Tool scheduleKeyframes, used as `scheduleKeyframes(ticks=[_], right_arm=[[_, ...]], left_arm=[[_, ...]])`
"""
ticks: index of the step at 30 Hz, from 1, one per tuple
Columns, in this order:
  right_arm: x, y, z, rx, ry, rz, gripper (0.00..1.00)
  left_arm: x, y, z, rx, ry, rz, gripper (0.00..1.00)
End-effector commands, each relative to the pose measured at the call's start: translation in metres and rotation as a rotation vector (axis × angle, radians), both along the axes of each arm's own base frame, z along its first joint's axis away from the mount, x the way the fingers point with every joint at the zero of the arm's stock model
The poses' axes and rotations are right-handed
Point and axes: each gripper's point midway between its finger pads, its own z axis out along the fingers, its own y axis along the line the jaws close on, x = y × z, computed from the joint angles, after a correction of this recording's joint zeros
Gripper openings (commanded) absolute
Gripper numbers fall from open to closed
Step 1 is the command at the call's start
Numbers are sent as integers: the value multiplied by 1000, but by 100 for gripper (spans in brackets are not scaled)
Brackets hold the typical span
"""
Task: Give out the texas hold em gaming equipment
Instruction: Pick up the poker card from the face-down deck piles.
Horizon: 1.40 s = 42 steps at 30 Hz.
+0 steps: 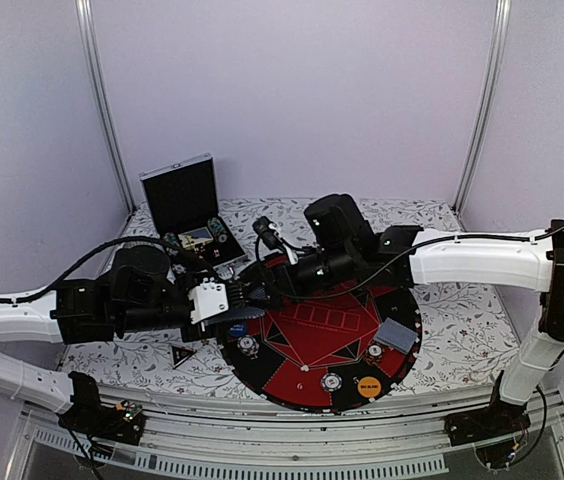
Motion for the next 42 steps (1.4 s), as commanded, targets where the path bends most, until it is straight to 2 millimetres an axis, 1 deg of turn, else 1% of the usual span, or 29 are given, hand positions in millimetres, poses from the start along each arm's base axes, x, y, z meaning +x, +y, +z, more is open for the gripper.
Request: scheduleKeyframes(ticks=[1, 7, 10, 15, 19, 20, 22, 25, 27, 30, 31, 34, 35, 39, 41, 42], right_arm=[[6, 2, -5, -23, -5, -32, 74], [9, -17, 1, -51, -34, -95, 72], [10, -23, 3, -57, -37, -113, 71], [8, -26, 8, -54, -40, -113, 69], [3, -21, 10, -41, -26, -77, 68], [1, -19, 11, -36, -19, -63, 67], [-3, -16, 14, -24, -12, -39, 59], [-1, -18, 19, -17, -19, -51, 43], [1, -20, 21, -17, -24, -68, 33], [0, -21, 20, -23, -15, -76, 21], [0, -21, 21, -23, -13, -74, 20], [-2, -21, 22, -20, -9, -65, 4], [-3, -21, 25, -15, -9, -64, 3], [-5, -24, 32, -5, -16, -61, 3], [-6, -26, 35, 0, -22, -59, 11], [-7, -26, 37, 3, -23, -59, 17]], left_arm=[[5, 1, 6, -22, -19, 13, 56], [5, 2, 7, -24, -21, 13, 56], [5, 2, 7, -23, -22, 14, 56], [5, 2, 6, -22, -21, 14, 56], [5, 1, 7, -24, -21, 13, 56], [5, 2, 7, -23, -21, 13, 56], [5, 2, 6, -20, -21, 14, 56], [6, 2, 6, -20, -22, 15, 56], [6, 2, 5, -20, -21, 15, 56], [6, 2, 6, -20, -21, 15, 56], [6, 2, 6, -21, -21, 15, 56], [6, 2, 6, -21, -21, 16, 56], [6, 2, 6, -20, -21, 15, 56], [6, 2, 6, -21, -21, 16, 56], [6, 2, 6, -21, -21, 16, 56], [6, 2, 6, -19, -21, 16, 56]])
